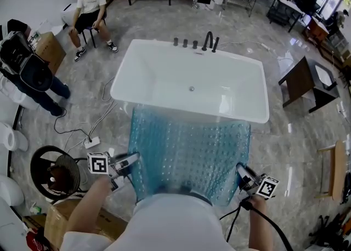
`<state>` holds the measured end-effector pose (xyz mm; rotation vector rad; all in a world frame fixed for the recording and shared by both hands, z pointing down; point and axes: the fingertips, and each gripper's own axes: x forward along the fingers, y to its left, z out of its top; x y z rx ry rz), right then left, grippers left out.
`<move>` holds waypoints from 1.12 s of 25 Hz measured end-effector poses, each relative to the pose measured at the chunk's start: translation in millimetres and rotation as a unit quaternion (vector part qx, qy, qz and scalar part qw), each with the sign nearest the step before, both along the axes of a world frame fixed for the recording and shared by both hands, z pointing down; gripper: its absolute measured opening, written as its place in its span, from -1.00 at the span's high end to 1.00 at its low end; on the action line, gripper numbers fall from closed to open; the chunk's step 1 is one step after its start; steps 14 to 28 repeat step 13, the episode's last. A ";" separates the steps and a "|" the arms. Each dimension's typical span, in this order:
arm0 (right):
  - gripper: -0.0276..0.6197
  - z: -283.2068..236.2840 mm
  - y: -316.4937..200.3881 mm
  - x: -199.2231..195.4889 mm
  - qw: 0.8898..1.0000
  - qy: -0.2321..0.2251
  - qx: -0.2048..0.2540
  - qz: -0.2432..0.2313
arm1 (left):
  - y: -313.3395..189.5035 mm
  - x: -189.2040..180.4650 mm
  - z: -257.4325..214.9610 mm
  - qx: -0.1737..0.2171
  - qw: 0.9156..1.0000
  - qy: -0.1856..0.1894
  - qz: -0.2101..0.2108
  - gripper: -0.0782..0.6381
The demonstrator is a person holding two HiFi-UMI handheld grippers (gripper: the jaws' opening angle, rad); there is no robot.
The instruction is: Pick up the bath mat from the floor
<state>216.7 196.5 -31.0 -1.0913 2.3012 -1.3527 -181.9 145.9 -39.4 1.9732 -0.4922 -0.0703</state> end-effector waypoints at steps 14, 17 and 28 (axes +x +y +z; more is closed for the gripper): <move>0.77 2.1 7.6 -7.5 1.000 -0.002 0.004 -0.005 | 13.4 -3.5 6.3 0.001 1.000 0.000 0.007 0.73; 0.77 2.1 7.6 -7.5 1.000 -0.002 0.004 -0.005 | 13.4 -3.5 6.3 0.001 1.000 0.000 0.007 0.73; 0.77 2.1 7.6 -7.5 1.000 -0.002 0.004 -0.005 | 13.4 -3.5 6.3 0.001 1.000 0.000 0.007 0.73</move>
